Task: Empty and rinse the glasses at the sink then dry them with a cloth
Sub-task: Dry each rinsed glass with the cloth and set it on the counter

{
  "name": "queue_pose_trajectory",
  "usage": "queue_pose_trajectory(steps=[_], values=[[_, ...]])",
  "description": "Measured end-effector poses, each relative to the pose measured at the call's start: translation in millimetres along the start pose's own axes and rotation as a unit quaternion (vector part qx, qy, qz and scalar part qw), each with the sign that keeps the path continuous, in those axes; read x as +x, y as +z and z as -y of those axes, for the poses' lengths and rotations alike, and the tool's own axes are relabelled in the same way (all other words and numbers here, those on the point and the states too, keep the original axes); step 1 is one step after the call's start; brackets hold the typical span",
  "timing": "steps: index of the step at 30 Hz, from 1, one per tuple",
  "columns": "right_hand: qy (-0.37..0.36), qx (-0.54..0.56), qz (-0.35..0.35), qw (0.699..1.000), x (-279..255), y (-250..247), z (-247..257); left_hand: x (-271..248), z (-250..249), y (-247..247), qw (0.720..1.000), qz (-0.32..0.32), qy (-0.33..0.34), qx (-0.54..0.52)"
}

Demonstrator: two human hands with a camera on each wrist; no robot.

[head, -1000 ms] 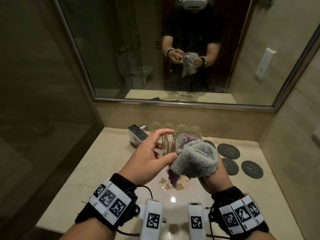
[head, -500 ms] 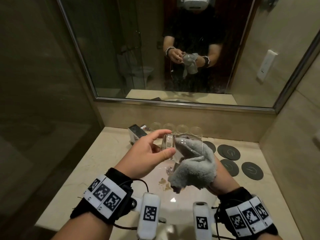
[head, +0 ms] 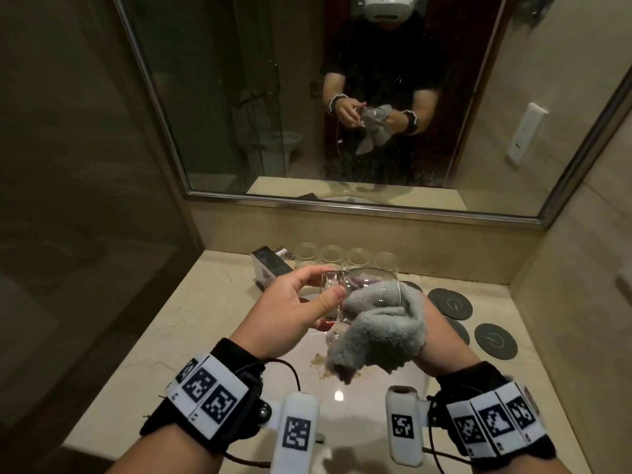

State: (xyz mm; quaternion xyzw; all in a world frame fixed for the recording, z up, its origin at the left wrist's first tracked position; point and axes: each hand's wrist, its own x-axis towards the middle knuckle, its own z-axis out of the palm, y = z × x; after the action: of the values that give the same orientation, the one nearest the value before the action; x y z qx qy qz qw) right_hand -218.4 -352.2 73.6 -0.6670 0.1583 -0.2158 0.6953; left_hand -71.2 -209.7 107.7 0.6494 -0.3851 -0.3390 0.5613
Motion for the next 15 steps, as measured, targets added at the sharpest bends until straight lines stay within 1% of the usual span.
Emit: queue_pose_trajectory(steps=[2,4,6,7,8,10,11,12,13,15], values=[[0.014,0.029,-0.017,0.999,-3,-2,-3,1,2,1,1.000,-0.009,-0.002,-0.009],[-0.011,0.065,0.011,0.998,-5,0,0,3,2,1,1.000,-0.009,-0.001,-0.018],[-0.028,0.049,0.024,0.998,-3,4,11,2,2,1,1.000,-0.002,-0.007,-0.019],[-0.017,0.060,0.021,0.998,-2,4,12,2,2,1,1.000,-0.001,-0.011,-0.018],[-0.007,0.046,0.019,0.999,1,2,9,1,2,2,1.000,-0.002,-0.013,-0.017],[0.018,0.043,-0.002,0.999,2,0,3,2,3,2,1.000,-0.005,-0.005,-0.016],[0.041,0.071,-0.005,0.997,-2,-1,3,3,3,2,1.000,-0.005,0.003,-0.013],[0.043,0.091,-0.003,0.995,-4,-2,2,3,1,1,1.000,-0.003,0.010,-0.010],[0.025,0.092,0.005,0.995,-4,-2,3,3,-1,1,1.000,0.001,0.016,-0.006],[-0.021,0.029,0.024,0.999,-1,0,12,2,-3,-1,1.000,0.009,0.027,0.003]])
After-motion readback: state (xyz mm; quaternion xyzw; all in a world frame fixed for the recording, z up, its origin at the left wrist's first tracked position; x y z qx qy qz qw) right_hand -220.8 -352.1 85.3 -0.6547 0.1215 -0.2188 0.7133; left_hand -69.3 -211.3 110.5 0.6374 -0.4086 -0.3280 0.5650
